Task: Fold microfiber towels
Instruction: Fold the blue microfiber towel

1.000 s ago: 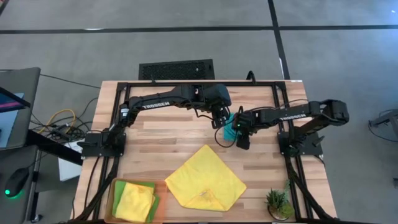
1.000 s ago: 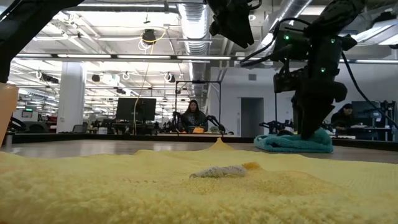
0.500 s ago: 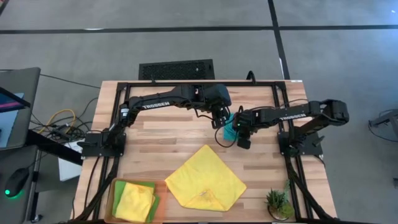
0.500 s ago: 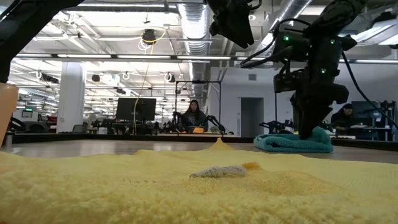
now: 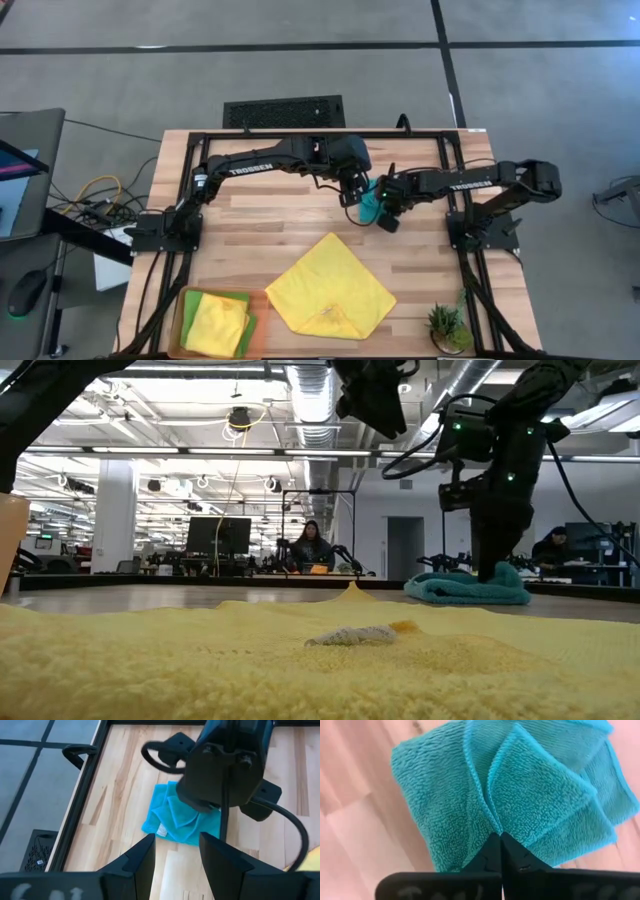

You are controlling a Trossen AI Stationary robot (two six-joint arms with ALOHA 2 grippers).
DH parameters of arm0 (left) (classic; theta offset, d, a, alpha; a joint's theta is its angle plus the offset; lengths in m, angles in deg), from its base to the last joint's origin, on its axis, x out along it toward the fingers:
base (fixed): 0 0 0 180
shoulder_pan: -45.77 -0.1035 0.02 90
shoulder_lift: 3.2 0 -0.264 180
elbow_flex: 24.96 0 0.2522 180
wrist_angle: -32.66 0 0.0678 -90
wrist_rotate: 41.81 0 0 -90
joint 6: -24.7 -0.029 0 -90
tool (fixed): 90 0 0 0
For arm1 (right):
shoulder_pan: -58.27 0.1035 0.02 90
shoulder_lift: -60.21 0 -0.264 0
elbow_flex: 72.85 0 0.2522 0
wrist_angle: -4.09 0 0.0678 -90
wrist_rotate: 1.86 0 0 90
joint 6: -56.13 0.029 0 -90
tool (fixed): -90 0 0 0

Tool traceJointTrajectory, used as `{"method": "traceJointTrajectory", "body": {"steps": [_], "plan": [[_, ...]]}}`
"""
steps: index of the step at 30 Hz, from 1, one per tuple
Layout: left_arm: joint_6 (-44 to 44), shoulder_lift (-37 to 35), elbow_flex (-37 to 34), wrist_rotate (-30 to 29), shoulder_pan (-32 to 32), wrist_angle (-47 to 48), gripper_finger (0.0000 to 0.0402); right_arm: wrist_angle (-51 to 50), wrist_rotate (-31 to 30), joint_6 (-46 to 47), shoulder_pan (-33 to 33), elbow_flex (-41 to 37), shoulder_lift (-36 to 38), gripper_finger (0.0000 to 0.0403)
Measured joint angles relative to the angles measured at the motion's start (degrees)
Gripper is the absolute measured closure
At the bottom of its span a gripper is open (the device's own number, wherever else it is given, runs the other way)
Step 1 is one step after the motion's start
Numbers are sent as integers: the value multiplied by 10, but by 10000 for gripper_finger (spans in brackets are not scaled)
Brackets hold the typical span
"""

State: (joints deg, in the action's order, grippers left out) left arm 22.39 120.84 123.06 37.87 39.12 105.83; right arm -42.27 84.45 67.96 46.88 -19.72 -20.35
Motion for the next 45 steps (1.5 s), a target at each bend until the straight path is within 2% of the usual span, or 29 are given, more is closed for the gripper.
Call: {"method": "traceJointTrajectory", "body": {"steps": [7, 12, 16, 20, 27, 31, 34, 37, 45], "plan": [[0, 0, 0, 0, 0, 4, 256, -16, -39, 97, 10, 0, 16, 398], [-1, 0, 0, 0, 0, 4, 256, -66, -81, 174, 13, 0, 52, 396], [-2, 0, 0, 0, 0, 4, 256, -107, -97, 197, 6, 0, 70, 399], [-2, 0, 0, 0, 0, 3, 256, -120, -87, 198, -4, 0, 71, 399], [-2, 0, 0, 0, 0, 3, 256, -130, -67, 225, -18, 0, 71, 377], [-2, 0, 0, 0, 0, 3, 256, -163, -67, 293, -39, 0, 71, 387], [-2, 0, 0, 0, 0, 3, 256, -167, -61, 302, -48, 0, 71, 397], [0, 0, 0, 0, 0, 3, 256, -162, -28, 303, -57, 0, 71, 396], [1, 0, 0, 0, 0, 3, 256, -161, -10, 313, -64, 0, 71, 335]]}}
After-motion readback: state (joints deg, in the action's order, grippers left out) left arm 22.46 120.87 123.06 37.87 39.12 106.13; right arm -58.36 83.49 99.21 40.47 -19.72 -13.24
